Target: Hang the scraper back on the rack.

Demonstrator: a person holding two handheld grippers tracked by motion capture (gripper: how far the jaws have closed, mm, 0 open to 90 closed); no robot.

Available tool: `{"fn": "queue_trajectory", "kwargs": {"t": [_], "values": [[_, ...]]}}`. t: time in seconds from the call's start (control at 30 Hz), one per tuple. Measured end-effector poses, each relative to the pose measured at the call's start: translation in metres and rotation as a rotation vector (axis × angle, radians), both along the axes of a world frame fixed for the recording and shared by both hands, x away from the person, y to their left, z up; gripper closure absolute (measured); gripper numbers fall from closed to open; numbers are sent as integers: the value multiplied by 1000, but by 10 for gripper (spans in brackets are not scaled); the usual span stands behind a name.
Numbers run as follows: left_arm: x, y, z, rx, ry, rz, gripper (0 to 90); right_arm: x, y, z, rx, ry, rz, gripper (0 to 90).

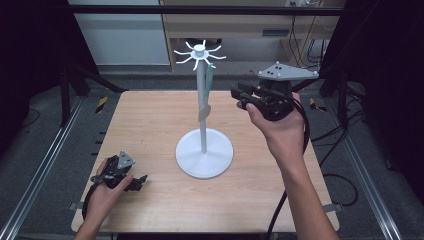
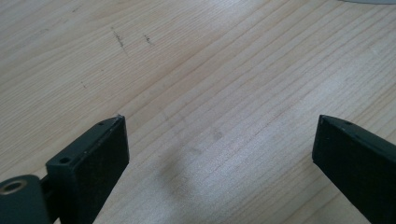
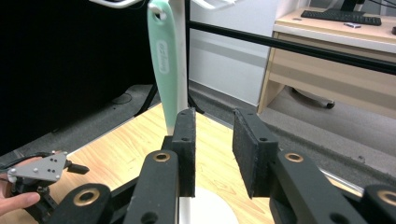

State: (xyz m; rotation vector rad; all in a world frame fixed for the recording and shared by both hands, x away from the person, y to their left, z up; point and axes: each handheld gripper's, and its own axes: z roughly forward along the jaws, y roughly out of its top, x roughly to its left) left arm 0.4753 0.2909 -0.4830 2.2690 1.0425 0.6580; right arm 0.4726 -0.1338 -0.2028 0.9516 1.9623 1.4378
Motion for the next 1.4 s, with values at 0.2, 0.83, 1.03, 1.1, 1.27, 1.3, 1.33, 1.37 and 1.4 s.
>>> {"fn": "queue_trajectory", "kwargs": {"t": [0.2,0.83,1.03,1.1,1.27,1.3,1.33,1.37,1.4], "values": [[-1,0,1,-3,-3,1,35,0,-4,-8,-3,12,-12,689],[-1,2,2,2,-10,4,31,-5,-20,-34,9,40,-68,480],[-2,1,2,5,-11,-3,32,-6,-22,-42,4,41,-93,400],[-2,1,2,5,-11,-4,32,-7,-24,-44,3,38,-103,366],[-2,1,2,5,-8,-3,32,-5,-30,-49,2,44,-97,277],[-1,1,2,4,-11,-3,32,-5,-31,-49,-4,44,-97,267],[-1,1,2,4,-11,-2,32,-5,-32,-50,-7,40,-97,251],[-1,1,2,6,-10,-3,32,-5,-33,-51,-9,40,-96,236],[-2,1,2,7,-8,-4,32,-5,-34,-52,-11,39,-103,215]]}}
